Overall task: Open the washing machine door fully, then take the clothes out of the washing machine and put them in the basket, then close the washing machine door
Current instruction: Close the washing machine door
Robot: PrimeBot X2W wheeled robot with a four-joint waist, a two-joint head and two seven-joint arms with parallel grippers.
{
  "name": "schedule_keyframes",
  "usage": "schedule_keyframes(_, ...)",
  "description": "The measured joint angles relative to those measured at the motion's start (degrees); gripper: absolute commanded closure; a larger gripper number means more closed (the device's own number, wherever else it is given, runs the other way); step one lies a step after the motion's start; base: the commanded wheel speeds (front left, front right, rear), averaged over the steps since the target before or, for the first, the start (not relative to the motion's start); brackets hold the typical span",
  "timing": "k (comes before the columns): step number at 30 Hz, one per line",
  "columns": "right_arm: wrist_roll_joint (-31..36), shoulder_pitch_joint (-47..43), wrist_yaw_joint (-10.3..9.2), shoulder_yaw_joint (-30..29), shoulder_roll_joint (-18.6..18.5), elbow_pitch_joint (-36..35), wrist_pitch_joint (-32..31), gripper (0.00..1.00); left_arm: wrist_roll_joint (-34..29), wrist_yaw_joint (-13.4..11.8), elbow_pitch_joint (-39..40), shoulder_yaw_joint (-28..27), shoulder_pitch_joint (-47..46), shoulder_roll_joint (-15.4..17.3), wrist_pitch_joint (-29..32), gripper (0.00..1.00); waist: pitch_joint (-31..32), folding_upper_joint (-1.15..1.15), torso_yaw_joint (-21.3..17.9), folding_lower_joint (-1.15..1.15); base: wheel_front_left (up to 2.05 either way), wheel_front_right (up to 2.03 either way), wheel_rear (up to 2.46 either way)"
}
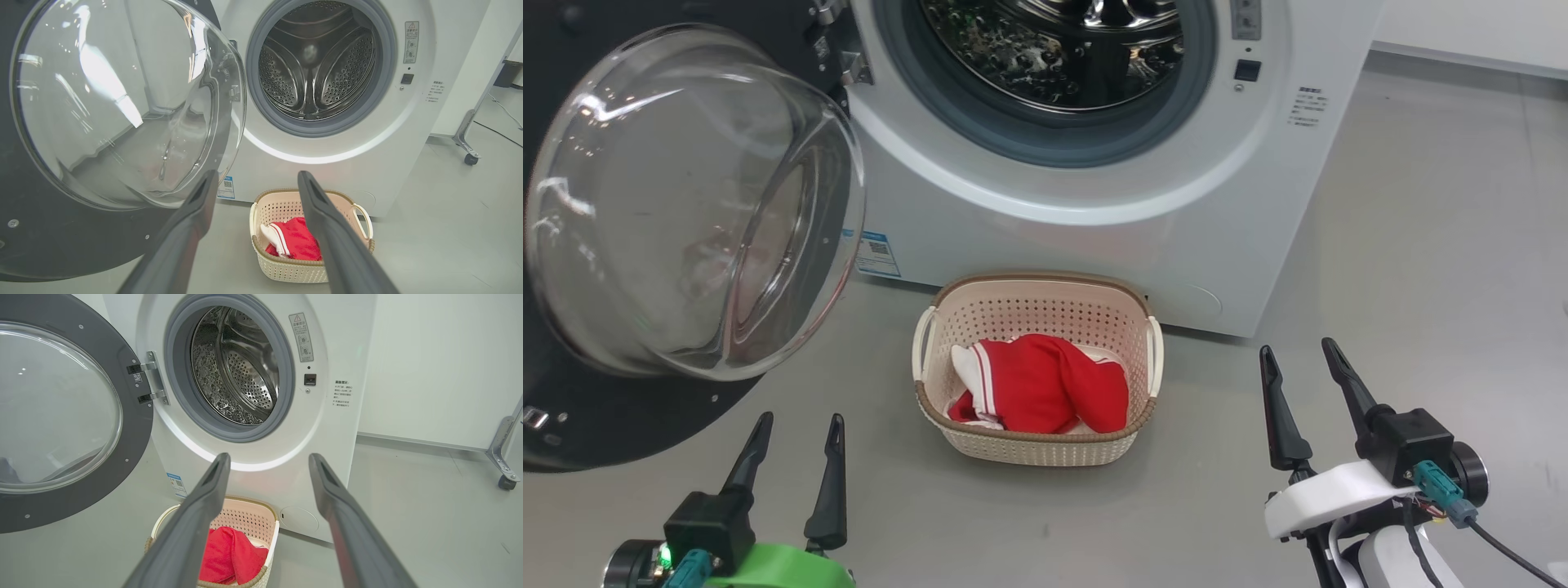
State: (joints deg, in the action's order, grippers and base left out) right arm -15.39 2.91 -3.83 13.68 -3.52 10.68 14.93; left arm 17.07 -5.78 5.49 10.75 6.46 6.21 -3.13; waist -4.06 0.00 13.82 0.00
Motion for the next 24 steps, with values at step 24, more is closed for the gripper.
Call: schedule_keyframes(24,0.8,-0.3,0.83,2.0,0.2,1.3,0.0,0.00,1.1,-0.3,-0.5,-2.0,0.1,-0.1,-1.1,0.00,0.3,0.00,9.1,0.00,0.00,0.00,0.00)
